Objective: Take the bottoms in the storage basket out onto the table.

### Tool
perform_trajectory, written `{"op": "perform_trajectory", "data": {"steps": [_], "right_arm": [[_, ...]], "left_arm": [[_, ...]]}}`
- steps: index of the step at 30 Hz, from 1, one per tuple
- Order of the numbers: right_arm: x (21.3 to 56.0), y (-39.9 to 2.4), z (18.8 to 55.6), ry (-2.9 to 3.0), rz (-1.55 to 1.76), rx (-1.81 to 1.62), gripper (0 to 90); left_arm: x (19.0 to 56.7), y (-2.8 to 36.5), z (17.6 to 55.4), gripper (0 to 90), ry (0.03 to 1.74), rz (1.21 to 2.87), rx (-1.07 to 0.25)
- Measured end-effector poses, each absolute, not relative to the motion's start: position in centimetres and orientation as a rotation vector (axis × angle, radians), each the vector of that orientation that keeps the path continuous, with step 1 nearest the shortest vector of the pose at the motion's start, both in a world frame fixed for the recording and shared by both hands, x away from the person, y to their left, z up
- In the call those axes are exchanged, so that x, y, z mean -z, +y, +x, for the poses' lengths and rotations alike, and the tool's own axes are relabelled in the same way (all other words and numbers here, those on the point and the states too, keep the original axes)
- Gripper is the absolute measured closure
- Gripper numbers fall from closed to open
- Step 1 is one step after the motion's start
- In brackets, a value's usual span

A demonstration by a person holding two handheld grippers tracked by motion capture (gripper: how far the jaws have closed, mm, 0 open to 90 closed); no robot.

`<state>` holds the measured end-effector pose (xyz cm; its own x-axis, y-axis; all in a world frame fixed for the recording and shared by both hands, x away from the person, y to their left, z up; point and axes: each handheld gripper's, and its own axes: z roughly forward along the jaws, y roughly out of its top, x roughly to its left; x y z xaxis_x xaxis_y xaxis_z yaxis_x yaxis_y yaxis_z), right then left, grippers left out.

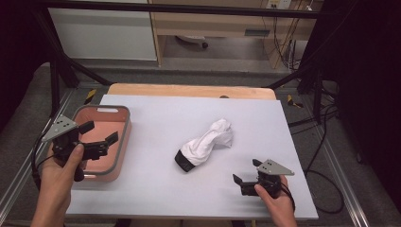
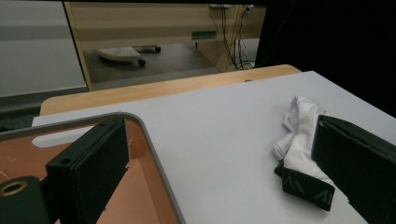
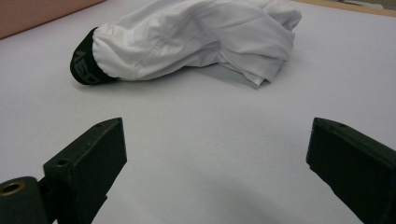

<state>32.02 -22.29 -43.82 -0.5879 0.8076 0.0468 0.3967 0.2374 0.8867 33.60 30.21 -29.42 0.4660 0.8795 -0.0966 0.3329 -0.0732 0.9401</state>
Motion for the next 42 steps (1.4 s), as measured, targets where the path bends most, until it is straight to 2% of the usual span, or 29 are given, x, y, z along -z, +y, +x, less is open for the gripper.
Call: {"op": "perform_trajectory", "data": {"steps": [15,42], "right_arm": [[43.8,-22.2,31.9,2.098,1.083,-1.310,4.9],[43.9,-21.9,31.7,2.130,1.055,-1.287,4.8]], "left_arm": [[30.9,31.8,31.4,3.6,1.096,1.660,-0.657],[36.5,29.4,31.2,4.7,1.089,1.772,-0.581]]}}
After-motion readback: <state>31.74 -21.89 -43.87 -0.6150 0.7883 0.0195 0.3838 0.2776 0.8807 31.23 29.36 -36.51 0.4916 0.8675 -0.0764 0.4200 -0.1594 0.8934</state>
